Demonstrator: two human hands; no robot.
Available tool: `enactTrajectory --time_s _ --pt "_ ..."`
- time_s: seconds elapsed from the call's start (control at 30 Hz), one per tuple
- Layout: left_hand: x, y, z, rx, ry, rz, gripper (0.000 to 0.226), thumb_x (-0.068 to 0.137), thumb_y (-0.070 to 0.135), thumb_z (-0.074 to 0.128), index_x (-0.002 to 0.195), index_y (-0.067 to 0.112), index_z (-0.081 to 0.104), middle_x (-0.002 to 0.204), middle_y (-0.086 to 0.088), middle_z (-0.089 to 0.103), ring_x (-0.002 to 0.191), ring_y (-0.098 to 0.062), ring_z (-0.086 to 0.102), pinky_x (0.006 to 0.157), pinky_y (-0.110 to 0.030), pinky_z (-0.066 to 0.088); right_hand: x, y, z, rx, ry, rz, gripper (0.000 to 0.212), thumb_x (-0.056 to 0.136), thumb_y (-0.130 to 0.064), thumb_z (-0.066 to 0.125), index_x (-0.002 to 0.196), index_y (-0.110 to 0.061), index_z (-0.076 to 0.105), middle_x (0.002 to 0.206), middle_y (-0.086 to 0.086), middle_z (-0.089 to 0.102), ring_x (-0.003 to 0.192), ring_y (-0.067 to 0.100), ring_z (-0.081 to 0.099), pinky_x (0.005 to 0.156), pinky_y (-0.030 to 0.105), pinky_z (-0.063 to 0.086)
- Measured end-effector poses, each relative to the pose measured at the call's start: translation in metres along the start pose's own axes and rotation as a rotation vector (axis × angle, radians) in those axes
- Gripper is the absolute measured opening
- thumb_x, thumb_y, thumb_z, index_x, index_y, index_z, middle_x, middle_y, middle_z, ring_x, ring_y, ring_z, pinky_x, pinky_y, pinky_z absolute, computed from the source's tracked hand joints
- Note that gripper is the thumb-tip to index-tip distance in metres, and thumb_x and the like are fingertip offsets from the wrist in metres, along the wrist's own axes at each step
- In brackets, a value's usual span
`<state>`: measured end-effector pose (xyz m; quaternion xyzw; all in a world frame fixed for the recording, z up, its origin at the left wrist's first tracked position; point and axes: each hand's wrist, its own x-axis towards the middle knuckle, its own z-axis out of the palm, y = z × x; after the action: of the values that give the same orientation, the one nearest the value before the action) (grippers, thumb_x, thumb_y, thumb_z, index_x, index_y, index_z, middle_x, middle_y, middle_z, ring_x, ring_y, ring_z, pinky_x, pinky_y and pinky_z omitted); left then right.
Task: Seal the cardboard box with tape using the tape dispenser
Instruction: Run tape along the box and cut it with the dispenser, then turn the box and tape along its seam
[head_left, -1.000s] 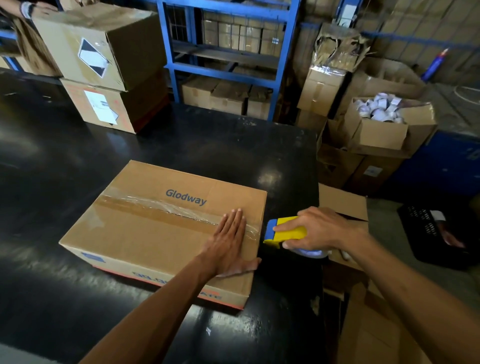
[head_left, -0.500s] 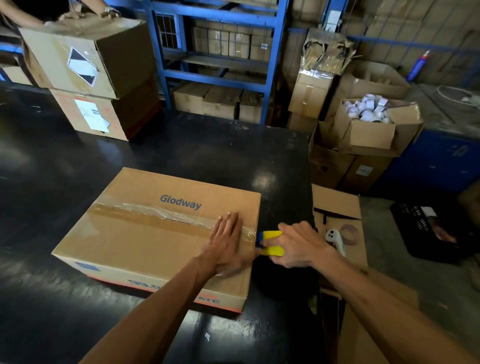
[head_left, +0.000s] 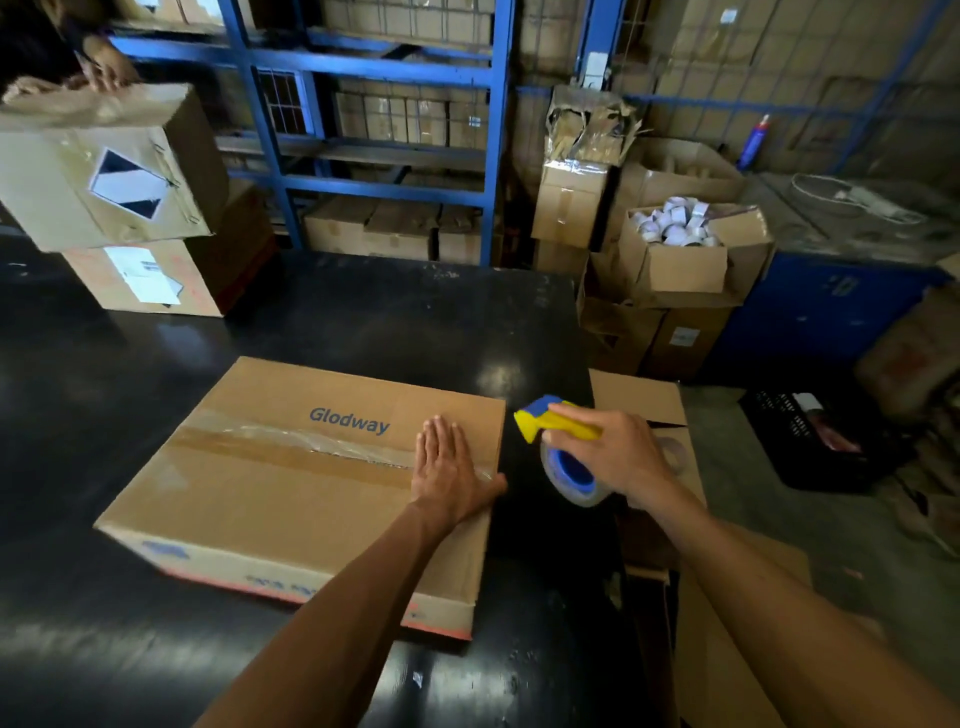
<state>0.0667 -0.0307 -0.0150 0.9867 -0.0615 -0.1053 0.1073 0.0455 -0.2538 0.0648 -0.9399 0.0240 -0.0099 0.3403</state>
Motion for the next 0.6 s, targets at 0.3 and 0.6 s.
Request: enactTrajectory --time_s 0.3,0.6 --pt "-0.072 -0.055 0.004 0.148 -0.057 0.626 0.117 0.077 0.067 0.066 0.158 0.006 0.007 0.165 -0.018 -0.002 0.152 -0.030 -0.007 0.123 -0.048 -0.002 -0.027 -0.074 0.029 0.497 0.113 0.139 0.043 0.068 -0.062 0.076 0.110 -0.053 0.069 0.109 -0.020 0.071 0.101 0.004 0.063 0.092 0.031 0.052" --pt "-0.122 -0.102 0.009 0.293 -0.085 0.724 0.106 0.076 0.057 0.060 0.159 0.027 0.002 0.167 0.000 -0.007 0.149 -0.029 -0.020 0.111 -0.060 -0.018 -0.074 -0.114 0.068 0.579 0.072 0.200 0.041 0.070 -0.055 0.079 0.110 -0.047 0.071 0.109 -0.016 0.071 0.105 0.005 0.062 0.093 0.028 0.050"
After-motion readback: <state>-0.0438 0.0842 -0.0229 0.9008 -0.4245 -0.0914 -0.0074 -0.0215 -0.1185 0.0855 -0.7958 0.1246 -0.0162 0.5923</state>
